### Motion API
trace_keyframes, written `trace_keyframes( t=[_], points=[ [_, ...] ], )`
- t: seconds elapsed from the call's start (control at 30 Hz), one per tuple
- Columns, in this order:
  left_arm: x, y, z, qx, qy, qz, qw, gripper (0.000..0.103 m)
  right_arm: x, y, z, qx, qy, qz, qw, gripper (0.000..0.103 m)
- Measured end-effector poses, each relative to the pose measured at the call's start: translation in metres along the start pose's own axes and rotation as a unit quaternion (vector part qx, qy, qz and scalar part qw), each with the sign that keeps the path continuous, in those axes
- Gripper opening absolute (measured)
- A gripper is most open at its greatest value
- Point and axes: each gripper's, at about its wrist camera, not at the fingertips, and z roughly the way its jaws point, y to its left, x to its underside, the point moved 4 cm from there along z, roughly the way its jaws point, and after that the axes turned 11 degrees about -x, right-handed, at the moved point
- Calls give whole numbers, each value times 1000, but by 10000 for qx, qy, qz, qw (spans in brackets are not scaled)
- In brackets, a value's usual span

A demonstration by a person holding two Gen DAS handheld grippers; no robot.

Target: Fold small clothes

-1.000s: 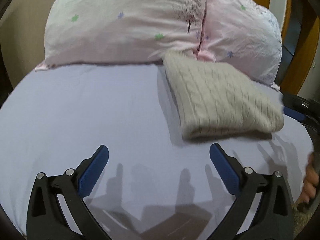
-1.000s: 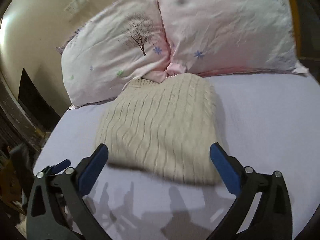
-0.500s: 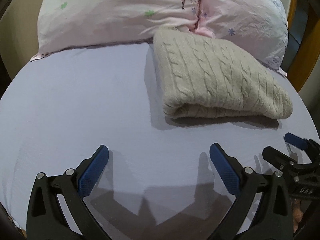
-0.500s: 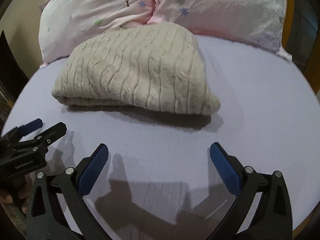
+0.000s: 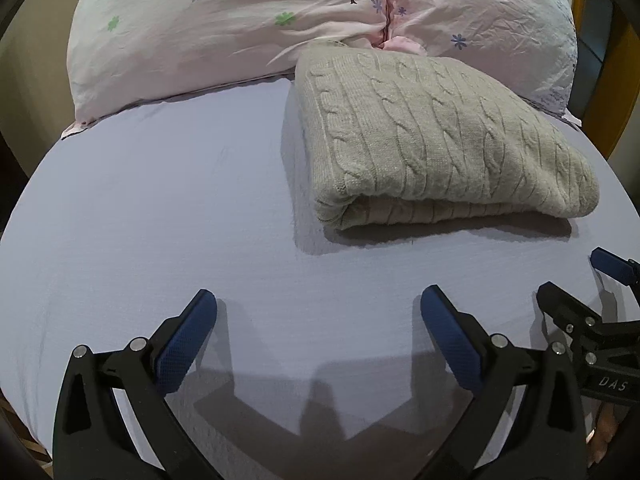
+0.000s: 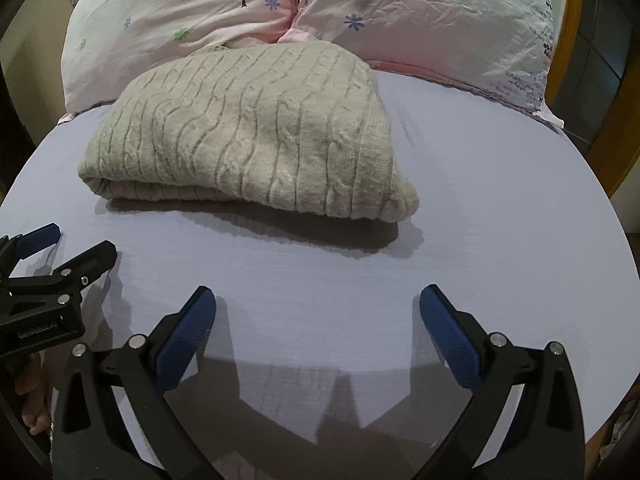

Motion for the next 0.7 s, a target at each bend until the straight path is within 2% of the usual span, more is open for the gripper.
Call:
trace_keyframes(
  t=[0.7],
  points=[
    [0,0,0,-3,-8,-5,10000,102,-2,3,2,-19,-17,-21,10000,101]
  ],
)
